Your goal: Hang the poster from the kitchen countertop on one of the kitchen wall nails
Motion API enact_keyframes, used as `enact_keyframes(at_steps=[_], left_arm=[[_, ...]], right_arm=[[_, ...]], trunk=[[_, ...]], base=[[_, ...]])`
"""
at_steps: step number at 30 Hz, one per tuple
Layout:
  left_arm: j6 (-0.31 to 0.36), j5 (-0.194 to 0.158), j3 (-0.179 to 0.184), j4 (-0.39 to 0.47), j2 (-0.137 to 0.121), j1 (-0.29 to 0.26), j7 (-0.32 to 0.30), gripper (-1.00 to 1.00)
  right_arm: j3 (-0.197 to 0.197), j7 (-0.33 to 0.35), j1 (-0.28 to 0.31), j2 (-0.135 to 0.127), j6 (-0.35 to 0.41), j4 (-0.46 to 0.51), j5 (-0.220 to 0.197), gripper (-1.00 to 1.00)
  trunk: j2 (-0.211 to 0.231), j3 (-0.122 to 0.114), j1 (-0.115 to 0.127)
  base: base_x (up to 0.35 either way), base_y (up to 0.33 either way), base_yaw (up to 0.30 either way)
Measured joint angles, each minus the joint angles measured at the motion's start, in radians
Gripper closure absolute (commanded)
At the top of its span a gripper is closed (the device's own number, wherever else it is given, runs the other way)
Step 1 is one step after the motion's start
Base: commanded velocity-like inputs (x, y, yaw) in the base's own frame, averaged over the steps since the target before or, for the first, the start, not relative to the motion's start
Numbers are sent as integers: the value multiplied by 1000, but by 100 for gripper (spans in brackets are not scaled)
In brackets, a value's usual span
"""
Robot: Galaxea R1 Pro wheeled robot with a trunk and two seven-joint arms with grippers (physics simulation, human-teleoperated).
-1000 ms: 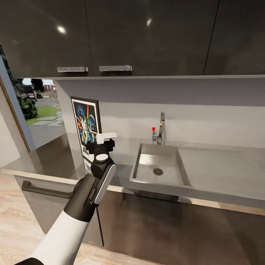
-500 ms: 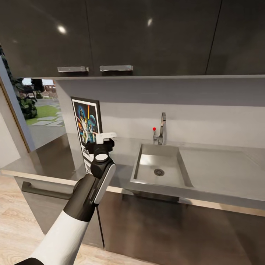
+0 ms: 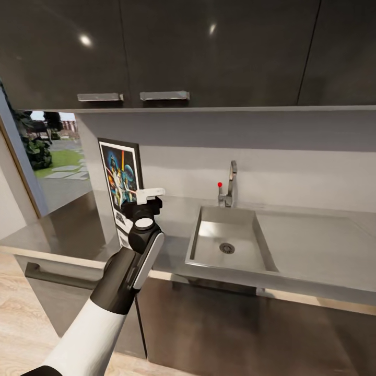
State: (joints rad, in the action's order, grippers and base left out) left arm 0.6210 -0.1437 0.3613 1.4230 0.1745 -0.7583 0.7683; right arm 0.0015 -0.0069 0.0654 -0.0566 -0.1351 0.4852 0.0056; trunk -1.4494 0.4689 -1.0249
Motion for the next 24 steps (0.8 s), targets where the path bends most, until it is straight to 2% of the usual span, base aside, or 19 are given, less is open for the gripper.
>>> enact_keyframes(at_steps=[12, 13, 17, 18, 19, 20, 22, 24], left_arm=[[0, 0, -1, 0, 0, 0, 0, -100], [0, 0, -1, 0, 0, 0, 0, 100], [1, 2, -1, 0, 0, 0, 4, 100], [2, 3, -1, 0, 0, 0, 17, 100], [-11, -13, 0, 0, 0, 0, 40, 100], [0, 2, -1, 0, 0, 0, 54, 100], [-2, -4, 0, 1, 0, 0, 92, 100], [-1, -4, 0, 7, 0, 0, 106, 100]], right_arm=[[0, 0, 0, 0, 0, 0, 0, -100], [0, 0, 0, 0, 0, 0, 0, -100], [0, 0, 0, 0, 0, 0, 0, -100], [0, 0, 0, 0, 0, 0, 0, -100], [0, 0, 0, 0, 0, 0, 0, -100], [0, 0, 0, 0, 0, 0, 0, -100], [0, 0, 0, 0, 0, 0, 0, -100], [0, 0, 0, 0, 0, 0, 0, -100]], trunk=[[0, 0, 0], [0, 0, 0], [0, 0, 0], [0, 0, 0], [0, 0, 0], [0, 0, 0], [0, 0, 0], [0, 0, 0]], base=[[14, 0, 0], [0, 0, 0], [0, 0, 0], [0, 0, 0], [0, 0, 0], [0, 0, 0], [0, 0, 0], [0, 0, 0]])
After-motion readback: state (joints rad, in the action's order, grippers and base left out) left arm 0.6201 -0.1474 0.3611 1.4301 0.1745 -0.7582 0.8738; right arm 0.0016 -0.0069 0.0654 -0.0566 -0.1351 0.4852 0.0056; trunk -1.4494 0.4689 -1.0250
